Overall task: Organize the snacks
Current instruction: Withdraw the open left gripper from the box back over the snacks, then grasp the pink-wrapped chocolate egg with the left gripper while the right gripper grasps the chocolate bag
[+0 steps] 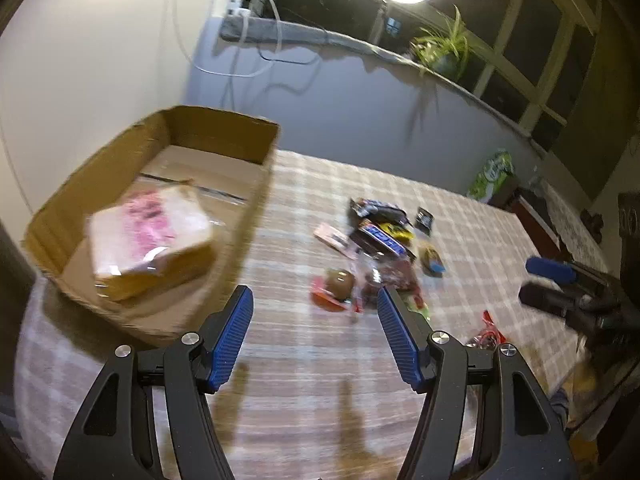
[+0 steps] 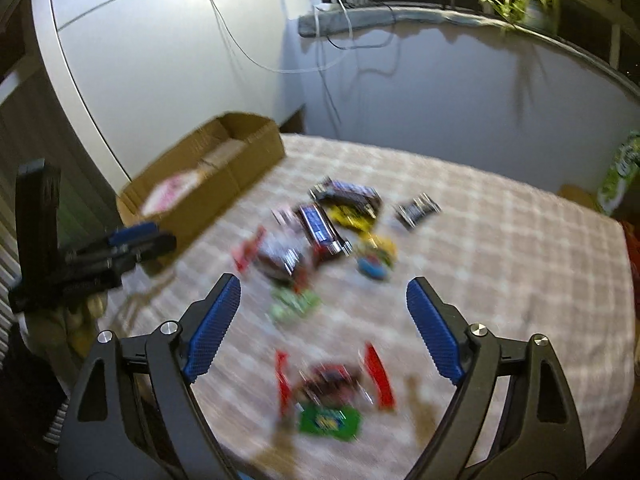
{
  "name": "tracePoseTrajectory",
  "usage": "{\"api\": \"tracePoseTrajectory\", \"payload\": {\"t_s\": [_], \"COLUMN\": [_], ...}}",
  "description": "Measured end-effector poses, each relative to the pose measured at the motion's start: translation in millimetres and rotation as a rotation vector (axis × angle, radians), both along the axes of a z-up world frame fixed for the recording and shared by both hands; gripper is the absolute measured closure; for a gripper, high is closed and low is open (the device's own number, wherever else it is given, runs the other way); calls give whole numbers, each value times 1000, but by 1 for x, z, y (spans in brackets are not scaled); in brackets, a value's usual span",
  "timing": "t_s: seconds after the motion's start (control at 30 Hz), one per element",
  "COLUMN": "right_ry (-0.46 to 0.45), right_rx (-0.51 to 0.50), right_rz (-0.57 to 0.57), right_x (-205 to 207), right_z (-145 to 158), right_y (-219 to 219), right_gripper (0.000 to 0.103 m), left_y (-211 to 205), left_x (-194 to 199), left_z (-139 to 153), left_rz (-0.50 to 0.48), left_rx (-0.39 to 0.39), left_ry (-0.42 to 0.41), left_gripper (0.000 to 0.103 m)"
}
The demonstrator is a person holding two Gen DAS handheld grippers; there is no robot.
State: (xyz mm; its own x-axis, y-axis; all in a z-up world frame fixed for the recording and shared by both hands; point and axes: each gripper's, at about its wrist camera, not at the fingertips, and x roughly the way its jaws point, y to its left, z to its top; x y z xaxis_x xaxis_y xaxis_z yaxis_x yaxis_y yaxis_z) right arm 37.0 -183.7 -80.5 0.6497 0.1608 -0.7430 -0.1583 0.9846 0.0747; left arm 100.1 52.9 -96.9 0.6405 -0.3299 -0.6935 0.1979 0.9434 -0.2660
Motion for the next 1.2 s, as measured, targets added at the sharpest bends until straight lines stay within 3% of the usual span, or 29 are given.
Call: {"api": "tracePoseTrajectory", "payload": {"t_s": [0.4, 0.73, 0.97, 1.13, 1.2], "right_ry": [52, 74, 74, 75, 75], "right_rx": [-132, -163, -203, -223, -228], "right_rz": [29, 68, 93, 96, 100], "right_x": [-49, -27, -18, -12, -11], "right_z": [-46, -69, -75, -77, -78], "right_y": [3, 18, 24, 24, 25], "right_gripper": [15, 15, 15, 15, 16], "left_y": [-36, -42, -40, -43, -45], "left_x": [2, 25, 45, 52, 54], "left_z": [-26, -36, -52, -53, -53], "left_rz": [-67, -55, -26, -26, -34], "left_rx": [30, 75, 102, 108, 123], "left_ry": [59, 82, 125, 123, 115], "left_gripper": [42, 47, 61, 62, 69]}}
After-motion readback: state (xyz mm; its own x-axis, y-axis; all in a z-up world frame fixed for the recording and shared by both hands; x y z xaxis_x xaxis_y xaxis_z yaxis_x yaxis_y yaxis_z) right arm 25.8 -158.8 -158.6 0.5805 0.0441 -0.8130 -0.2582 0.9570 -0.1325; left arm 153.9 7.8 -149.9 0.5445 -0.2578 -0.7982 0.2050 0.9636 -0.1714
